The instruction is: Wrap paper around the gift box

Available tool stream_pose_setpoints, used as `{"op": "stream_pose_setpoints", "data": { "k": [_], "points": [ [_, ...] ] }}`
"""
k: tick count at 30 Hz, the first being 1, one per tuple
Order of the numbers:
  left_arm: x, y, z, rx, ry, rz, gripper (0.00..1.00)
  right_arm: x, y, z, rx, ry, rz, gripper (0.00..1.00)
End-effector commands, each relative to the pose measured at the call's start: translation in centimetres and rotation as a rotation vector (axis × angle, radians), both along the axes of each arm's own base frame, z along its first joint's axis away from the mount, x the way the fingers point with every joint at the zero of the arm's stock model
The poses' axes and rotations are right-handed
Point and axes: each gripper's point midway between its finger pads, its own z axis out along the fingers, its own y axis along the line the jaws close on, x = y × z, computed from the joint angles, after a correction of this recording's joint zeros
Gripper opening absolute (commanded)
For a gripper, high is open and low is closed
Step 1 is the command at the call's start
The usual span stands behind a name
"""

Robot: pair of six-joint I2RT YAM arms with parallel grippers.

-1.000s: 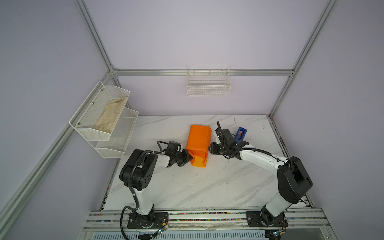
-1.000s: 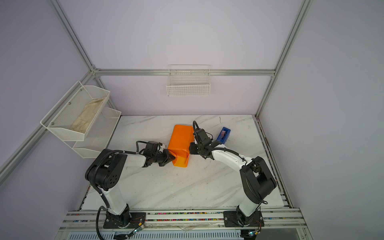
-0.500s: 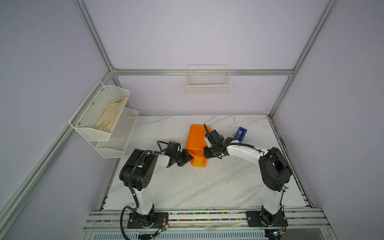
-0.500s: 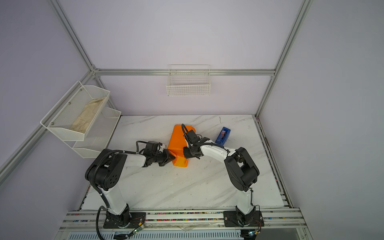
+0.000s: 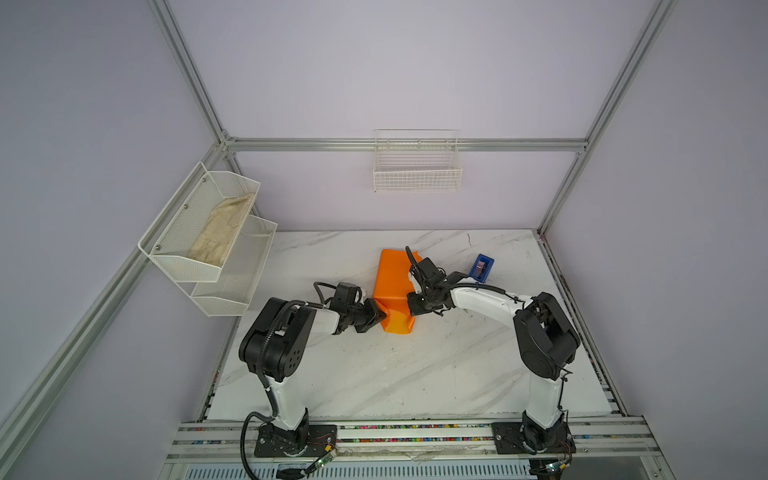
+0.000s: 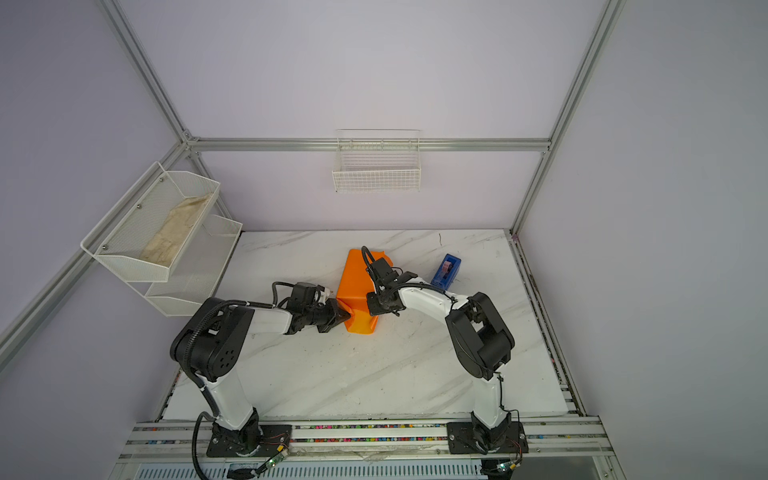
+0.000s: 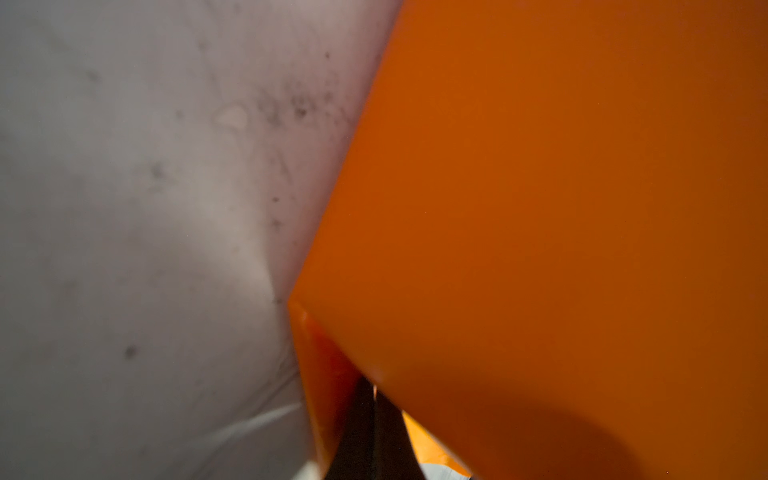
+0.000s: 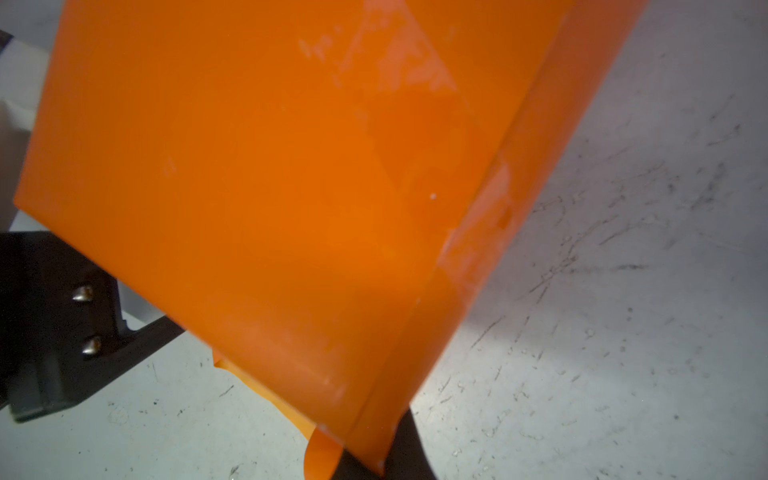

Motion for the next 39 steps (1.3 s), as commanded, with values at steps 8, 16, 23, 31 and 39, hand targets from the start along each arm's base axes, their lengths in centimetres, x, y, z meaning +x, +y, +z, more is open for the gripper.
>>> {"op": "stream_pose_setpoints", "data": {
  "k": [8,16,23,31,39],
  "points": [
    [-1.6,0.7,-2.3,0.052,0.091,-0.01,0.02,-1.1,-1.3,3.4,0.055,-0.015,-0.05,0.33],
    [-1.5,0.6,-2.4,0.052,0.095,-0.012,0.02,-1.0,-5.5,1.2,0.027,0.013,-0.169,0.15],
    [-1.4,0.5,-2.1,0.046,0.091,-0.017,0.02,-2.4,-0.7,-1.4,0.174,0.103,-0.1,0.02],
    [-1.5,0.4,-2.2,0.041,0.095,-0.025,0.02,-2.6,2.2,-2.1,0.249,0.11,-0.121,0.01],
    [-1.5,0.3,-2.2,0.037,0.095,-0.03,0.02,-1.7,2.9,-1.8,0.358,0.072,-0.231,0.0]
  ]
}}
